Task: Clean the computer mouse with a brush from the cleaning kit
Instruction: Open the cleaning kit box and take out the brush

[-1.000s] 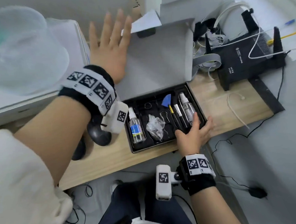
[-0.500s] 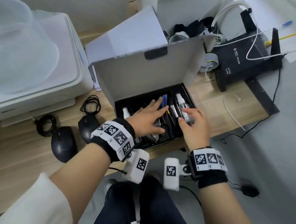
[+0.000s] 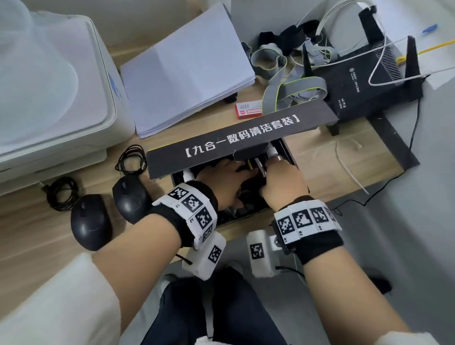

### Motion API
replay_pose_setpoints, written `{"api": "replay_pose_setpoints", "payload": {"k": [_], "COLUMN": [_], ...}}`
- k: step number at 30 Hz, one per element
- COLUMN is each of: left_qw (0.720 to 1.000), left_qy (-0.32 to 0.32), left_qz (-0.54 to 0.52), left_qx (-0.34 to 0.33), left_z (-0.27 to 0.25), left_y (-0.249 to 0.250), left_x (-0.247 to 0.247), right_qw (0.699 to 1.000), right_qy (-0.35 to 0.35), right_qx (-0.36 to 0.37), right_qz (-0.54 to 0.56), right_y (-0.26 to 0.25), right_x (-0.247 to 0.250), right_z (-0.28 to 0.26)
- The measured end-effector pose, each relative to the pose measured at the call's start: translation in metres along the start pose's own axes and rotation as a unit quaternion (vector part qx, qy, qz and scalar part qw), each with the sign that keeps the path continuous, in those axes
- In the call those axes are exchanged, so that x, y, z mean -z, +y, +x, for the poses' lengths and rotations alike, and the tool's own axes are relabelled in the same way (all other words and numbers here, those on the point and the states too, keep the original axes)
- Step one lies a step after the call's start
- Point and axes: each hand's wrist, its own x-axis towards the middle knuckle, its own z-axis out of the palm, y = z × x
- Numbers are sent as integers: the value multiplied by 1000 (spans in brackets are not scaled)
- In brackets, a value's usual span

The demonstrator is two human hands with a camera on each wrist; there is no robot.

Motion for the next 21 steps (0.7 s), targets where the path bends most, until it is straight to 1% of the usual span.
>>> {"api": "replay_pose_setpoints", "payload": {"k": [3,6,9,11,12,14,15,17,18,19,20,21], "left_qw": [1000,1000,1000,1000,1000,996,992,983,974,955,921,869], "left_qy": [0,-1,-5,-7,-7,-4,6,33,36,27,17,27], "left_qz": [-1,-11,6,14,-6,-90,-123,-153,-183,-241,-334,-439], "left_qx": [1,-3,-3,0,-5,-16,-34,-97,-133,-170,-201,-226], "left_z": [1,0,-2,-7,-11,-26,-38,-69,-87,-108,-128,-146], "left_y": [0,-1,-1,1,2,5,6,9,11,17,21,24], "left_x": [-1,-1,0,4,7,19,27,49,60,73,85,96], "right_qw": [1000,999,998,997,994,984,976,953,937,920,907,898], "right_qy": [8,5,1,11,25,55,68,98,118,141,165,185], "right_qx": [5,11,21,30,35,50,63,88,100,114,135,163], "right_qz": [-1,44,57,75,96,162,198,272,314,347,363,365], "right_y": [-2,4,2,2,4,12,16,23,25,26,27,25], "right_x": [-3,0,-1,-6,-7,-3,2,14,21,29,36,45], "right_z": [-3,-3,-5,-7,-9,-12,-16,-27,-34,-42,-50,-59]}}
